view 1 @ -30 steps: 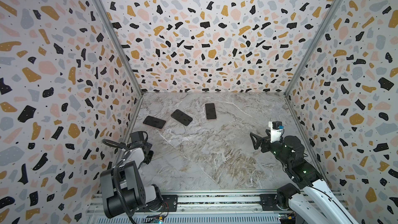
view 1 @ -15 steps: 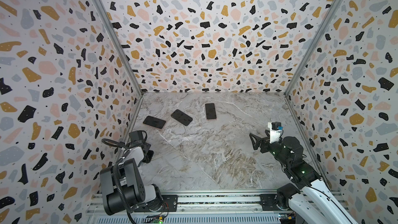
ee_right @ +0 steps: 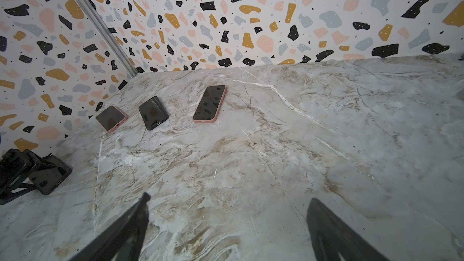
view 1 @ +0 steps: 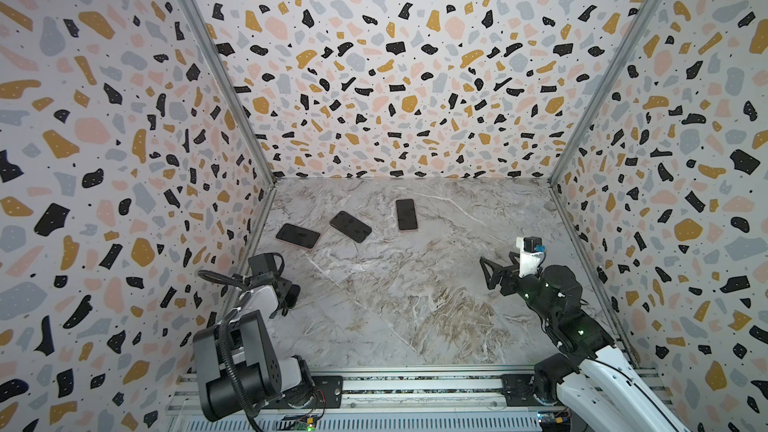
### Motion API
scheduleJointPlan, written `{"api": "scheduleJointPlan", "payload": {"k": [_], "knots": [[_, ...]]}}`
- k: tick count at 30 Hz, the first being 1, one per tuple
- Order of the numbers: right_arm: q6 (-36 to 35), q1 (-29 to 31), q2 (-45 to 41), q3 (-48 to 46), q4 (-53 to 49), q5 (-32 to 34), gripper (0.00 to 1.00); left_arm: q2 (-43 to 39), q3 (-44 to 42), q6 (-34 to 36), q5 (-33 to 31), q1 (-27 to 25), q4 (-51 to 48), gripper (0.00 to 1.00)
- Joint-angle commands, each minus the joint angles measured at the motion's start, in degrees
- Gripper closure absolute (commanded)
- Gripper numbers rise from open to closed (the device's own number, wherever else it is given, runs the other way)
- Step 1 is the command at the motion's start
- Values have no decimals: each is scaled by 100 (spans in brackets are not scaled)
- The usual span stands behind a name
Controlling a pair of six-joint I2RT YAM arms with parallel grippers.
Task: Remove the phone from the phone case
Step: 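Lower the left gripper and grasp the dark-cased phone's near end, then lift the phone with the left gripper while the right gripper reaches toward it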
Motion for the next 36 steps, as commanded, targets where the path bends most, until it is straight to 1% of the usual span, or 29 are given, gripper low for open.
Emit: {"api": "scheduleJointPlan", "payload": {"k": [1,7,11,12,13,15,21,22,23,25,27,29,36], "knots": [[295,24,13,-117,377,-255,1,-70,-128,-47,457,-68,-147,37],[640,124,226,-383,818,-552,1,-268,-181,-11,627,-201,-123,41],[766,334,508,-513,1165,-647,1,-279,-106,-27,587,-688,-95,40],[765,402,597,-501,1216,-641,1,-262,-87,-60,564,-742,-148,40],[763,474,699,-474,1234,-621,1,-262,-93,-56,568,-754,-181,41],[712,630,879,-404,1252,-571,1,-347,-118,-276,536,-759,-199,41],[529,999,1233,-261,1304,-400,1,-563,-66,-347,441,-755,-351,41],[506,1033,1261,-256,1337,-404,1,-579,-16,-370,359,-754,-420,36],[469,1072,1313,-239,1359,-419,1,-602,56,-405,238,-754,-528,25],[394,1123,1387,-207,1367,-471,1,-625,155,-511,70,-748,-666,9],[336,1178,1476,-179,1353,-480,1,-602,218,-673,-85,-746,-687,0],[278,1202,1547,-153,1353,-481,1,-463,306,-879,-106,-682,-692,0],[143,1307,1778,-143,1406,-567,1,233,735,-1495,138,-605,-718,0]]}}
